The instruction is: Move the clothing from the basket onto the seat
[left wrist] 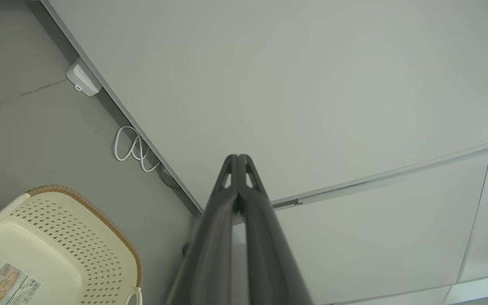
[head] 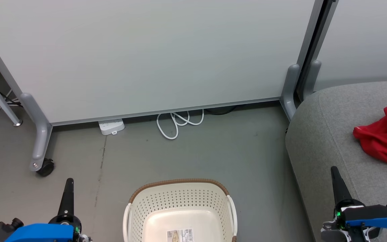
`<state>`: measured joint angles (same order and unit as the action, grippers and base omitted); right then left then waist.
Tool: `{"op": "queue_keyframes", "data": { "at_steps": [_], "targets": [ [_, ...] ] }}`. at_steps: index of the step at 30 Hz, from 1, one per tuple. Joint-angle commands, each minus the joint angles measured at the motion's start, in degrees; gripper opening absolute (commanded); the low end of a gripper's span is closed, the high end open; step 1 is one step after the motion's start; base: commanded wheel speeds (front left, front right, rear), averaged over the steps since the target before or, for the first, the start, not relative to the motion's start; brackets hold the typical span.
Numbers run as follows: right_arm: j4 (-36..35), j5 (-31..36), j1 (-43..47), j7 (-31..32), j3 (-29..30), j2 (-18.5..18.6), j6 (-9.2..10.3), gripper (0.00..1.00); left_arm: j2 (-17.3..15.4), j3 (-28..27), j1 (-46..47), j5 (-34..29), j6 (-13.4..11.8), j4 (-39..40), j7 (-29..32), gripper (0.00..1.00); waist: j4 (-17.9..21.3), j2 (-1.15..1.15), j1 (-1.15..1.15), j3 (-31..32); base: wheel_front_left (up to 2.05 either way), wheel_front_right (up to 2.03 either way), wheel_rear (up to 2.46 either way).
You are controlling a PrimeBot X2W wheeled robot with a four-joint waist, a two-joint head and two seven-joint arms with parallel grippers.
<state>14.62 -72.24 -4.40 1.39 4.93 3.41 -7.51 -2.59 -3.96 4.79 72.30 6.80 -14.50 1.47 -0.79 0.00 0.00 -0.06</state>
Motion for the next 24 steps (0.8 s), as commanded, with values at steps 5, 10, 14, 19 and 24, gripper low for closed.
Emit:
{"op": "queue_keyframes", "data": {
  "at_steps": [5, 10, 14, 19, 24],
  "targets": [
    [-0.6, -3.7, -1.4, 1.1, 0.4, -0.2, 0.02, 0.00, -0.4, -0.8, 1.4, 3.7, 0.5, 0.6, 0.9, 0.00, 0.1, 0.00, 0.00, 0.0, 0.00, 0.00, 0.00],
    [-0.6, -6.2, -1.6, 1.7, 0.6, -0.3, 0.02, 0.00, -0.4, -1.1, 1.5, 6.2, 0.5, 0.6, 1.6, 0.00, 0.2, 0.00, 0.00, 0.0, 0.00, 0.00, 0.00],
    [-0.6, -8.1, -1.7, 2.3, 0.7, -0.3, 0.02, 0.00, -0.4, -1.3, 1.5, 8.1, 0.5, 0.5, 2.1, 0.00, 0.3, 0.00, 0.00, 0.0, 0.00, 0.00, 0.00],
    [-0.7, -9.9, -1.7, 2.7, 0.9, -0.4, 0.02, 0.00, -0.4, -1.5, 1.5, 9.9, 0.6, 0.6, 2.6, 0.00, 0.3, 0.00, 0.00, 0.0, 0.00, 0.00, 0.00],
    [-0.6, -12.1, -1.7, 3.2, 1.1, -0.4, 0.02, 0.00, -0.4, -1.8, 1.6, 12.1, 0.6, 0.5, 3.2, 0.00, 0.4, 0.00, 0.00, -0.1, 0.00, 0.00, 0.00]
  ]
}}
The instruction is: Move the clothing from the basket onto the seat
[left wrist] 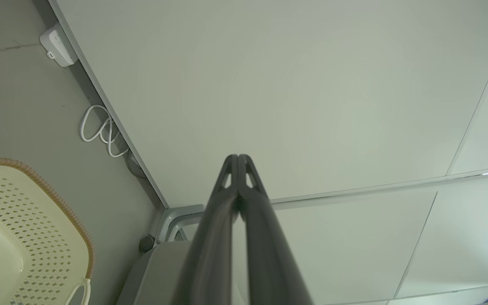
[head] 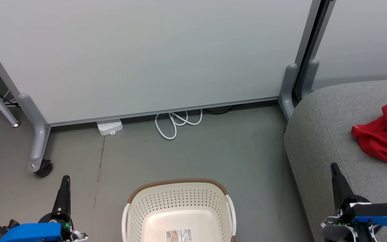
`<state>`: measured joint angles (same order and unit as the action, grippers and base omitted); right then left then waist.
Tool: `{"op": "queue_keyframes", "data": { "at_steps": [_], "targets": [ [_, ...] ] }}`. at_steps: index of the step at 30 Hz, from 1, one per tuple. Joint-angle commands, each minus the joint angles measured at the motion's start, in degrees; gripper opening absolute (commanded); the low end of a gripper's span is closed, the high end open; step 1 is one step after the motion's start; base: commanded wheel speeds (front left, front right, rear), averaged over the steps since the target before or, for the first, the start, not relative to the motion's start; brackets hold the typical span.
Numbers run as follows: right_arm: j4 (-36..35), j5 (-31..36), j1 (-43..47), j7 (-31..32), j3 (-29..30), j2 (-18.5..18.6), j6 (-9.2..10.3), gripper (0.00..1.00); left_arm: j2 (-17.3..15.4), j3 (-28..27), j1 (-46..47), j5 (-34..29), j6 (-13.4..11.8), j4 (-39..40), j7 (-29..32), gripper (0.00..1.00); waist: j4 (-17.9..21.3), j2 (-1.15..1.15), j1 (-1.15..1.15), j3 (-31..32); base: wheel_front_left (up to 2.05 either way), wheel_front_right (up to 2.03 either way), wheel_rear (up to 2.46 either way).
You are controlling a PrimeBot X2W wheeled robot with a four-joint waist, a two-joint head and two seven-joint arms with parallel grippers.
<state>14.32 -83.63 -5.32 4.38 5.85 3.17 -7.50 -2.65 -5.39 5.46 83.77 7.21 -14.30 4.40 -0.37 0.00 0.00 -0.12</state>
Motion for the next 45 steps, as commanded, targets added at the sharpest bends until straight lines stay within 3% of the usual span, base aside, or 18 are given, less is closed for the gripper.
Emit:
{"op": "queue_keyframes", "data": {
  "at_steps": [1, 21, 45],
  "targets": [
    [-0.4, -1.2, -0.9, 0.3, 0.2, -0.2, 0.01, 0.00, -0.3, -0.5, 0.9, 1.0, 0.2, 0.4, 0.3, 0.00, 0.0, 0.00, 0.00, 0.0, 0.00, 0.00, 0.00],
    [-0.4, -9.1, -1.2, 2.4, 0.8, -0.4, 0.02, 0.00, -0.4, -1.4, 1.1, 8.9, 0.5, 0.3, 2.4, 0.00, 0.4, 0.00, 0.00, -0.1, 0.00, 0.00, 0.00],
    [-0.4, -8.9, -1.2, 2.3, 0.8, -0.4, 0.02, 0.00, -0.4, -1.3, 1.1, 8.7, 0.5, 0.3, 2.4, 0.00, 0.4, 0.00, 0.00, -0.1, 0.00, 0.00, 0.00]
  ]
}}
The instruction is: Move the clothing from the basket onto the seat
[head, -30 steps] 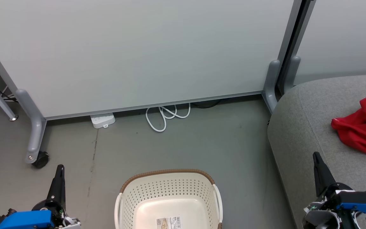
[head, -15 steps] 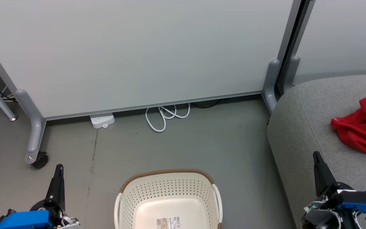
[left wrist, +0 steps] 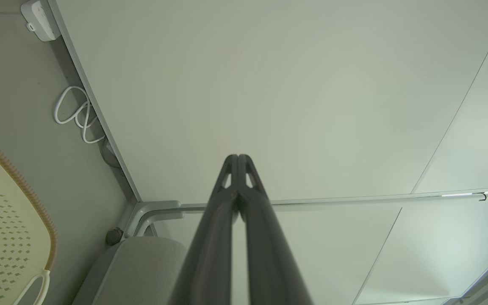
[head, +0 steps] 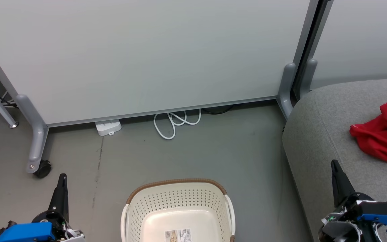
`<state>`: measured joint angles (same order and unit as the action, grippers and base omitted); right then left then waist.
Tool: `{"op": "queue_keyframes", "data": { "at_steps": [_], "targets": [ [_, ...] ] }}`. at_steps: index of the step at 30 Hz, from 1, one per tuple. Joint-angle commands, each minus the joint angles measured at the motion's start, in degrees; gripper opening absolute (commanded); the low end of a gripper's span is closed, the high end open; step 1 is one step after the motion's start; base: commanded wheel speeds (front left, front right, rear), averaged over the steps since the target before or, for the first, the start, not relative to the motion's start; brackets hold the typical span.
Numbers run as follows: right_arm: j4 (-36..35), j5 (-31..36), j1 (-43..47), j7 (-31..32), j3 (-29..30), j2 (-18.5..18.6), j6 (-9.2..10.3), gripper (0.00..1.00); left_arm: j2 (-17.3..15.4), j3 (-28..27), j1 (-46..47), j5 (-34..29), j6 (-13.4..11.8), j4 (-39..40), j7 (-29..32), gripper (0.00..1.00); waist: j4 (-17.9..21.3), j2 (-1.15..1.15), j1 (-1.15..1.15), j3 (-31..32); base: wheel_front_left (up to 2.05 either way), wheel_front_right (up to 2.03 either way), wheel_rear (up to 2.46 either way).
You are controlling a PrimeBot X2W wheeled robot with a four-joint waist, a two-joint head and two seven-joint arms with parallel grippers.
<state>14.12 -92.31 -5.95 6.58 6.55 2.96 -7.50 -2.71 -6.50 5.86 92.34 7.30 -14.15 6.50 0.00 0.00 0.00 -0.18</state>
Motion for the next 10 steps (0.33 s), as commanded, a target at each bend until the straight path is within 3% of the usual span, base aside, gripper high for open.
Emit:
{"op": "queue_keyframes", "data": {
  "at_steps": [1, 10],
  "targets": [
    [-0.2, -0.2, -0.5, 0.1, 0.1, -0.2, 0.02, 0.00, -0.3, -0.2, 0.7, 0.1, 0.4, 0.2, 0.3, 0.00, 0.0, 0.00, 0.00, 0.0, 0.00, 0.00, 0.00],
    [-0.2, -0.2, -0.5, 0.1, 0.1, -0.2, 0.02, 0.00, -0.3, -0.2, 0.7, 0.1, 0.4, 0.2, 0.3, 0.00, 0.0, 0.00, 0.00, 0.0, 0.00, 0.00, 0.00]
  ]
}}
